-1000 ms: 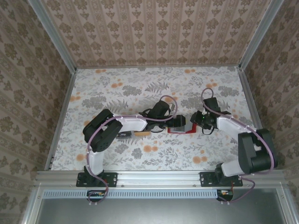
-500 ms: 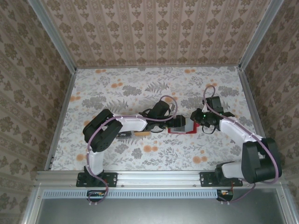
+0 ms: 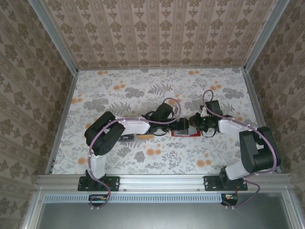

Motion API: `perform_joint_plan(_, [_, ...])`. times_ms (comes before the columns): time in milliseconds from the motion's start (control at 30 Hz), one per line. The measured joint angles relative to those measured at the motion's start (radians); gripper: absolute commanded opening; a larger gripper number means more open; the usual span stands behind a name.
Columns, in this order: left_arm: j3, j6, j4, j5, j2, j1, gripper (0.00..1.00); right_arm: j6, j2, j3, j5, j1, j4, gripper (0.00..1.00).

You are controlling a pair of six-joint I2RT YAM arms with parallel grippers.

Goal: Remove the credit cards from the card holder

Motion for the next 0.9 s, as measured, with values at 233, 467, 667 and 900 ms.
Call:
perform_joint_plan(233, [0.0, 0.0, -0.002, 0.0, 0.0, 0.0, 0.9, 0.006, 0.027, -0.005, -0.012, 0.0, 0.019, 0.21])
perform_joint_plan(467, [-0.001, 0.0, -0.002, 0.001, 0.0, 0.0, 0.9, 0.006, 0.027, -0.006, -0.008, 0.0, 0.015, 0.21])
perform_joint_plan(667, [-0.001, -0.006, 0.001, 0.0, 0.0, 0.0, 0.9, 0.001, 0.047, -0.007, -0.008, 0.0, 0.006, 0.21])
perform_joint_plan(900, [-0.001, -0.008, 0.003, 0.0, 0.0, 0.0, 0.9, -0.001, 0.073, -0.008, -0.012, 0.0, 0.001, 0.2])
